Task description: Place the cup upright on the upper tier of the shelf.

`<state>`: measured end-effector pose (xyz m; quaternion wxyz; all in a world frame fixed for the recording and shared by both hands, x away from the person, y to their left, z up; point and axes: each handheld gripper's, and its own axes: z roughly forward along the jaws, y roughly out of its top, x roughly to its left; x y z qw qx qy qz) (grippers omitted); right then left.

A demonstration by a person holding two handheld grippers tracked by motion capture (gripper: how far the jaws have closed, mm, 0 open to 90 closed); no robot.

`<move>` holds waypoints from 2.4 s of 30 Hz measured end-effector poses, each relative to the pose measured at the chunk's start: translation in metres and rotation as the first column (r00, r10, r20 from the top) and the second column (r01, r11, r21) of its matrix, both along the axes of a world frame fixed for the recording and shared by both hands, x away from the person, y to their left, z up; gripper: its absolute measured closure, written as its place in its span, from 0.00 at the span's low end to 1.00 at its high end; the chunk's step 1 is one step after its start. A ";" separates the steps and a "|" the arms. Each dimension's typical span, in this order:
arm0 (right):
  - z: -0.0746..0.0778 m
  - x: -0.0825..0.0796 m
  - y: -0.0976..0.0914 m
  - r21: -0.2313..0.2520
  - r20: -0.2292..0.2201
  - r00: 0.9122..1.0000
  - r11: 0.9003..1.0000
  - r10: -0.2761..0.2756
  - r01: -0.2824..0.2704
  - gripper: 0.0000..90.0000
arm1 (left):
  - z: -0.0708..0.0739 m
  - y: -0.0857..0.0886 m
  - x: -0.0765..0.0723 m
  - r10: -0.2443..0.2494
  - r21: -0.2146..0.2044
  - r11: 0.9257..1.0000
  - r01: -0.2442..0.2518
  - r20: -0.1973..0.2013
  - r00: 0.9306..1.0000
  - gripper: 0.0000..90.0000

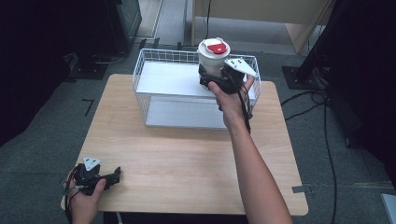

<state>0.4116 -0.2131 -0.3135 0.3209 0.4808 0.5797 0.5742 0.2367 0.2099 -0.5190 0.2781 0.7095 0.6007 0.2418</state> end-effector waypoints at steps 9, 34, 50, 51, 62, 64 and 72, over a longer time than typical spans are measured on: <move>-0.005 -0.020 -0.013 -0.008 0.019 1.000 1.000 -0.010 0.010 0.01 | 0.000 0.000 0.000 -0.002 0.002 1.000 0.002 -0.002 1.000 0.00; -0.025 -0.090 -0.052 -0.059 0.043 0.999 0.998 -0.009 0.012 0.01 | 0.000 0.000 0.000 -0.002 0.002 1.000 0.002 0.000 1.000 0.00; -0.058 -0.130 -0.084 -0.082 0.018 0.999 0.996 -0.038 0.039 0.01 | 0.000 0.000 0.000 -0.002 0.002 1.000 0.002 -0.002 1.000 0.00; -0.060 -0.133 -0.086 -0.079 0.016 0.999 0.996 -0.041 0.042 0.01 | 0.000 0.000 0.000 -0.002 0.002 1.000 0.002 -0.002 1.000 0.00; -0.078 -0.153 -0.109 -0.081 -0.007 0.997 0.994 -0.074 0.073 0.01 | 0.000 0.000 0.000 0.000 0.000 1.000 0.000 -0.001 1.000 0.00; -0.081 -0.157 -0.114 -0.083 -0.010 0.997 0.993 -0.082 0.081 0.01 | 0.000 0.000 0.000 -0.001 0.001 1.000 0.001 -0.001 1.000 0.00; -0.103 -0.168 -0.129 -0.084 -0.048 0.993 0.991 -0.108 0.104 0.01 | 0.000 0.000 0.000 -0.002 0.002 1.000 0.002 -0.003 1.000 0.00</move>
